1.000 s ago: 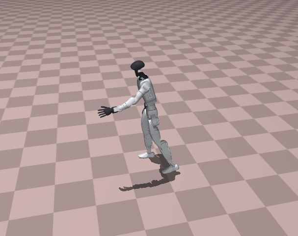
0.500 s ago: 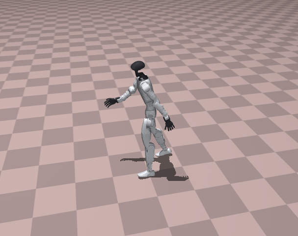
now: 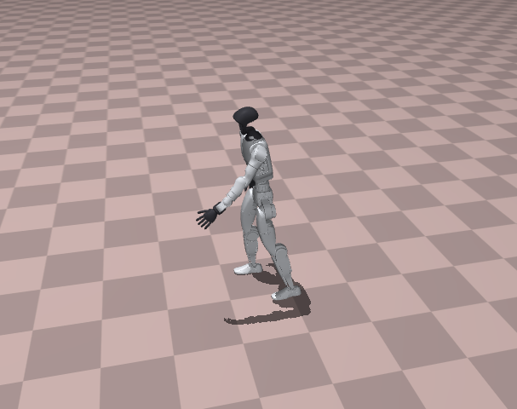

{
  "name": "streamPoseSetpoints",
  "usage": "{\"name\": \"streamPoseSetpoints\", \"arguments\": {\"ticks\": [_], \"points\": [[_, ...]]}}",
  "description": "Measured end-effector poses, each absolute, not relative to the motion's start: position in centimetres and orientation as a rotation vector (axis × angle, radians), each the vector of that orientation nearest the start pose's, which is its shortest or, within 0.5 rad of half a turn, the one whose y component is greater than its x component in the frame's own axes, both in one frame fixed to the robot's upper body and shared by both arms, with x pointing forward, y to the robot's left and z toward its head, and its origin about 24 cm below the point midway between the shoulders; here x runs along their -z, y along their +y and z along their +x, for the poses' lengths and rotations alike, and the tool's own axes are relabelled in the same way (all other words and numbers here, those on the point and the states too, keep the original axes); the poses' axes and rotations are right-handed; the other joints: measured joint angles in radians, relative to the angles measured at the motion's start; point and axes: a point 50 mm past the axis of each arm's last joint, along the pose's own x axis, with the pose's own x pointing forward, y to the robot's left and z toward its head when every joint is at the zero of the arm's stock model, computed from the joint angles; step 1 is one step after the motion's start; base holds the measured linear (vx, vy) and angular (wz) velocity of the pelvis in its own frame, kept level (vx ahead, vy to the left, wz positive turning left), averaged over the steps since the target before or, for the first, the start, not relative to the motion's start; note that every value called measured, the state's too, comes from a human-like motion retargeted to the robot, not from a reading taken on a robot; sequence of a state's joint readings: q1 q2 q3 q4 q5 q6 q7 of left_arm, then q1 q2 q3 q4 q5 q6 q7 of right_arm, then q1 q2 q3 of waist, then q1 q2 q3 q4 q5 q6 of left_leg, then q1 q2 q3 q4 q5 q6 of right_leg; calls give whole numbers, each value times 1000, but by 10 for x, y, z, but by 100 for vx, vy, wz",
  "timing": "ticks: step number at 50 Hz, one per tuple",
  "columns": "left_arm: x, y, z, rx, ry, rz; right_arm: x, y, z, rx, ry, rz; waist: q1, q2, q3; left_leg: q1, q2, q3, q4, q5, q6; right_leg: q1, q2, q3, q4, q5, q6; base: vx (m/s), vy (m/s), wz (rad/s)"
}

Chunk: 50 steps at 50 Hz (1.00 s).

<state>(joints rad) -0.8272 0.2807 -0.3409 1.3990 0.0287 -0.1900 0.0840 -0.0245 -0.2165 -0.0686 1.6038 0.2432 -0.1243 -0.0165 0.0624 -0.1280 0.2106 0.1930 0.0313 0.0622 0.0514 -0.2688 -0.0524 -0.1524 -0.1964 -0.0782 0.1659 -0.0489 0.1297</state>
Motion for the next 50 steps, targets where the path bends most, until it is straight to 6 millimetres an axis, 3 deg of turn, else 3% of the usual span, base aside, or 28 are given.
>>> {"name": "streamPoseSetpoints", "arguments": {"ticks": [3,5,7,10,13,15,17,20,22,25,28,30,34,37,40,42,45,47,50], "points": [[-71,184,391,9,182,642,167,-251,25,471,1382,42,-31,21,-18,14,7,-17,7,-6,-5,9,0,-7,10,-45,-19,40,-13,21],[-103,179,403,-48,60,573,165,-256,34,490,1345,33,-40,32,-30,19,8,-24,19,0,-10,25,-2,-14,15,-75,-16,41,-16,-9],[-122,177,406,-112,-35,422,162,-262,53,497,1294,8,-39,43,-33,24,4,-22,41,20,-11,48,0,-4,-5,-76,-13,42,-17,-40],[-112,179,396,-145,-69,198,155,-267,85,464,1230,-23,-19,51,-37,28,-7,3,103,44,-8,90,2,36,-41,-66,-13,43,-16,-80],[-59,188,369,-116,66,125,144,-266,128,383,1149,-57,1,44,-35,-3,-26,61,226,15,10,115,-14,92,-38,-72,-5,42,-10,-94],[-8,198,337,-94,241,164,133,-263,162,344,1063,-89,6,42,-30,-32,-25,124,305,-29,32,92,-26,121,52,-114,-13,40,-2,-76],[45,207,295,-101,450,189,118,-259,197,313,962,-127,3,36,-30,-84,-18,180,344,-57,51,137,-38,142,-30,-84,17,38,2,-56],[120,218,205,-131,820,204,90,-246,246,328,761,-156,19,43,-20,-126,-3,215,293,-62,65,142,-28,177,5,-95,15,39,7,-63],[152,222,136,-169,1057,172,72,-235,270,364,620,-108,30,47,-16,-173,8,186,246,-46,50,171,-20,188,-18,-86,30,39,11,-56],[172,225,38,-173,1360,145,47,-211,298,320,441,-90,85,50,-5,-182,33,155,35,40,52,161,14,231,41,-109,15,40,16,-75],[169,230,-35,-164,1532,161,32,-195,309,276,323,-58,126,40,-4,-207,65,214,-100,159,26,221,25,240,-21,-91,39,42,21,-36],[164,234,-71,-166,1605,173,30,-190,309,254,287,-54,157,24,-6,-214,73,276,-125,193,17,238,23,251,-25,-95,45,43,24,-33],[157,236,-98,-117,1630,158,46,-195,290,269,327,-49,209,-8,9,-185,67,302,-48,101,42,242,12,269,74,-98,41,43,29,-14],[159,234,-90,31,1616,194,76,-206,257,318,451,-49,224,-6,14,-165,72,279,17,36,63,209,24,246,235,-77,30,41,30,25],[165,238,-55,178,1573,312,109,-216,213,379,636,-62,224,1,11,-154,76,250,52,-2,79,107,31,182,483,-60,5,38,25,52],[167,242,-15,217,1490,400,129,-221,177,395,764,-72,206,12,5,-139,78,216,56,-13,74,70,19,103,577,-85,-13,38,20,86],[163,248,63,175,1303,512,151,-225,125,399,958,-98,166,18,8,-103,68,158,48,-25,51,17,0,21,669,-124,-24,37,15,106],[150,249,122,107,1169,548,160,-228,96,385,1088,-123,145,17,12,-81,55,131,30,-23,29,-24,14,33,661,-152,-47,34,10,70],[117,237,209,34,916,536,168,-232,59,344,1232,-117,121,16,-7,-61,40,105,5,-12,5,-62,39,40,513,-151,-33,32,5,55]]}}
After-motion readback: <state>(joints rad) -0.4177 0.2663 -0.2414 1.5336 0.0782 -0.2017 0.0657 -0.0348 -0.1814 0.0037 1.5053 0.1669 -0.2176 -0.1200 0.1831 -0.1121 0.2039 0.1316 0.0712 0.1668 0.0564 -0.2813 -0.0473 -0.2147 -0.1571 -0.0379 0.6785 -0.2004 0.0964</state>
